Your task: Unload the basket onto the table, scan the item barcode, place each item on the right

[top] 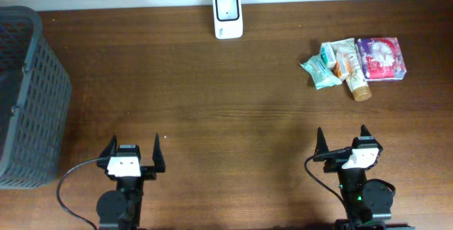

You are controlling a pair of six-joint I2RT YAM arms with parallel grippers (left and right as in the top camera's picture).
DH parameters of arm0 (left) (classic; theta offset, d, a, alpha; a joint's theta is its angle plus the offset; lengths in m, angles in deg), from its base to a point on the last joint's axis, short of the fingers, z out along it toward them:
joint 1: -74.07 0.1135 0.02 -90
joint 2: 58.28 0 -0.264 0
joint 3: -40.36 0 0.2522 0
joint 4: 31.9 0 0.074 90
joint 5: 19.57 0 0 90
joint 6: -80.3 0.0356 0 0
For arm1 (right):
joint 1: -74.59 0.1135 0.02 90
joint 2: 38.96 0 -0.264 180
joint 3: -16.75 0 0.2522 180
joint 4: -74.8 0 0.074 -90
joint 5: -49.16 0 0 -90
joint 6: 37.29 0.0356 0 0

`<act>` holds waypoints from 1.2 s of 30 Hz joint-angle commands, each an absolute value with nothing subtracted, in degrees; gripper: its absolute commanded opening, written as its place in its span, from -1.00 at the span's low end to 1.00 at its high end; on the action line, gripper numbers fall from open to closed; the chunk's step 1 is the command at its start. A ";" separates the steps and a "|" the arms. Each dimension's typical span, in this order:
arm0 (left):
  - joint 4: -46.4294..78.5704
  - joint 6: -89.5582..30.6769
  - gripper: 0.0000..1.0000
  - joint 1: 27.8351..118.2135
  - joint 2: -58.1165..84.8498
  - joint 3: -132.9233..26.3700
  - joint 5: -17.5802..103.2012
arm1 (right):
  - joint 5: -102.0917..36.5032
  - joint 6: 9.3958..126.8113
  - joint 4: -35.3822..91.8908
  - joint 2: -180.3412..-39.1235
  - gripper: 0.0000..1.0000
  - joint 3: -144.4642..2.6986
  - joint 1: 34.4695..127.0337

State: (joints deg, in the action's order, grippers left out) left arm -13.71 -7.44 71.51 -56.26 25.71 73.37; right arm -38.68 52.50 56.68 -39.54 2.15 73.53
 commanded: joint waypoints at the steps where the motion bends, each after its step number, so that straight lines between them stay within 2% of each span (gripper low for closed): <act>1: -13.29 -6.17 0.98 73.69 -58.01 26.04 71.66 | -39.38 52.32 56.57 -39.15 0.97 2.68 73.83; 6: -13.16 -6.48 0.98 76.27 -58.01 26.04 71.09 | -39.38 52.32 56.57 -39.15 0.97 2.68 73.83; 10: -13.18 -16.60 0.98 76.29 -58.01 26.04 71.71 | -39.38 52.32 56.55 -39.15 0.97 2.68 73.83; 23: -13.10 -10.26 0.98 76.23 -58.01 26.04 70.85 | -39.38 52.32 56.55 -39.15 0.97 2.68 73.83; 36: -13.29 -10.26 0.98 76.23 -57.99 26.04 70.83 | -39.38 52.32 56.57 -39.15 0.97 2.68 73.83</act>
